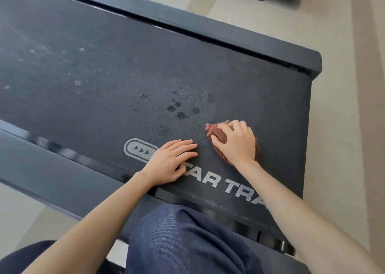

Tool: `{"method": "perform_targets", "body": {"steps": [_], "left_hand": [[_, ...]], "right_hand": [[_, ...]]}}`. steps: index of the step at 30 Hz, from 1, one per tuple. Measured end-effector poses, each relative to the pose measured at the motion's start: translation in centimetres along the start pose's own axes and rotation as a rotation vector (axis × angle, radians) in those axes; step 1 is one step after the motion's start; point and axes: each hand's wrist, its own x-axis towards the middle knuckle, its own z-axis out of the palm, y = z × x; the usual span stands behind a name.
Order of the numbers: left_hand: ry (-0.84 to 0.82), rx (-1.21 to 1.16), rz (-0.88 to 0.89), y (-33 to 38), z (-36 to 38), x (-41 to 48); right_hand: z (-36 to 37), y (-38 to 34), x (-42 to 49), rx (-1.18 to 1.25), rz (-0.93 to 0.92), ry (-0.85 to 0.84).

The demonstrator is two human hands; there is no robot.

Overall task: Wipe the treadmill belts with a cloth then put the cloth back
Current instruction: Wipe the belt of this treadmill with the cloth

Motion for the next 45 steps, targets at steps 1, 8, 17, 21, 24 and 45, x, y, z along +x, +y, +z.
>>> {"method": "perform_targets", "body": {"steps": [1,8,17,21,24,45], "left_hand": [[0.047,0.015,-0.038,-0.3,-0.4,-0.4],[0.129,0.147,-0.601,-6.8,-2.9,-4.8],[0.121,0.124,-0.633,-8.7,-1.0,-5.4],[0.140,0.130,-0.619,-8.9,-0.9,-5.6],[0.173,0.100,-0.613,-9.1,-0.9,-5.6],[0.088,0.171,-0.650,-14.8,-5.1,-9.8]], "right_hand": [[-0.3,-0.6,-1.9,0.015,-0.003,0.020],[-0.1,-5.6,-9.7,0.074,-0.240,-0.029],[2.4,-3.8,5.5,0.088,-0.141,0.019],[3.9,-2.9,14.2,0.042,-0.053,0.031],[5.0,-3.1,19.3,0.002,0.045,0.039],[2.6,-15.2,-4.6,0.070,-0.353,-0.032]]}}
